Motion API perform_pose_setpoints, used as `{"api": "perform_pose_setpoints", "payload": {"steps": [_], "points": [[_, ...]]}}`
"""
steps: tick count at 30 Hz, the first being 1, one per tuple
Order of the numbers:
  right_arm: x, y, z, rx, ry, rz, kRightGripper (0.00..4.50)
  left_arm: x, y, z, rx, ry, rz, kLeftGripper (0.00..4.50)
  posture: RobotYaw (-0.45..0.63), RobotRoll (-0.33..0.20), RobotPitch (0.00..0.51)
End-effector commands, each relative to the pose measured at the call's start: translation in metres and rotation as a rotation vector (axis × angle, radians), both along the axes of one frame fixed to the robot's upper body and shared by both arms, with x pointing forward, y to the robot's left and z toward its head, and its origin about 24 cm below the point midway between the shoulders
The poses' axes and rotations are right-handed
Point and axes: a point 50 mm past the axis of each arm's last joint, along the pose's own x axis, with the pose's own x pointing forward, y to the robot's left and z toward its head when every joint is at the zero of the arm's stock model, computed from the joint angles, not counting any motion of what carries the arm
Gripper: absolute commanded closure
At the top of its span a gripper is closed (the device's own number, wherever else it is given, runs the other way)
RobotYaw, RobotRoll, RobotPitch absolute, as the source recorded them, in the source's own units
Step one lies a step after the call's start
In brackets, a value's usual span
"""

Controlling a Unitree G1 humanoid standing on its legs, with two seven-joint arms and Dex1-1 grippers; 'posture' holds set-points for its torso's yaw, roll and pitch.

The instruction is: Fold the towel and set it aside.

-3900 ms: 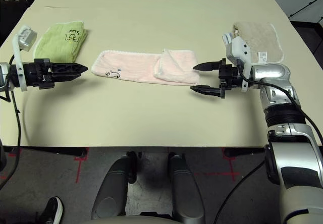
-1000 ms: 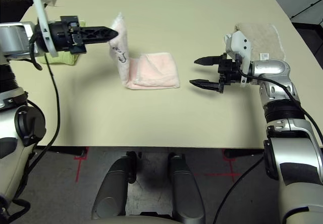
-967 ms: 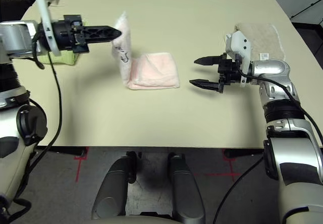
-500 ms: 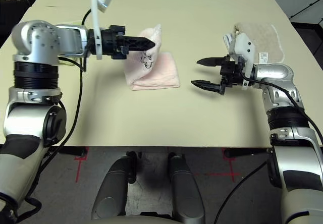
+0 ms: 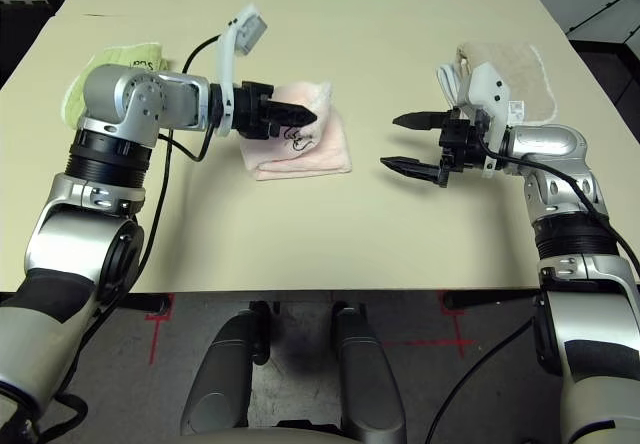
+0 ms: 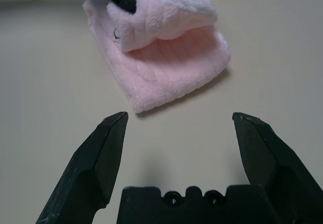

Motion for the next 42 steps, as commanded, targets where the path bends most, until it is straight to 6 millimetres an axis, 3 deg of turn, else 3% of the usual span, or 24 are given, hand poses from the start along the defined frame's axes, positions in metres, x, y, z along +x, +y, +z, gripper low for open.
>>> {"api": "perform_pose_setpoints", "payload": {"steps": [1,13,23,29,35,39,42], "points": [[0.001,-0.001,-0.001,-0.014,0.006,0.01,0.0,-0.007,-0.009,0.003,0.01,-0.009,-0.06,4.45,0.08,0.0,0.206],[0.001,0.002,-0.002,-0.012,0.005,0.021,0.0,0.0,-0.027,-0.003,0.026,-0.022,-0.039,4.45,0.07,0.0,0.207],[0.0,0.0,-0.001,-0.015,0.005,0.017,0.0,0.009,-0.03,-0.007,0.045,-0.044,-0.011,4.45,0.07,0.0,0.209],[0.001,0.001,-0.002,-0.016,0.007,0.018,0.0,-0.004,-0.035,0.012,-0.05,-0.049,-0.138,2.29,0.07,0.0,0.209],[0.005,0.005,-0.001,-0.014,0.002,0.032,0.0,-0.03,-0.012,0.038,-0.157,-0.077,-0.355,0.02,0.08,0.0,0.21],[0.009,0.013,0.004,0.013,-0.015,0.057,0.0,-0.03,0.017,0.038,-0.171,-0.238,-0.374,0.02,0.08,0.0,0.214],[0.016,0.022,0.009,0.09,-0.029,0.058,0.0,-0.02,0.049,0.023,-0.077,-0.437,-0.302,0.02,0.08,0.0,0.215]]}}
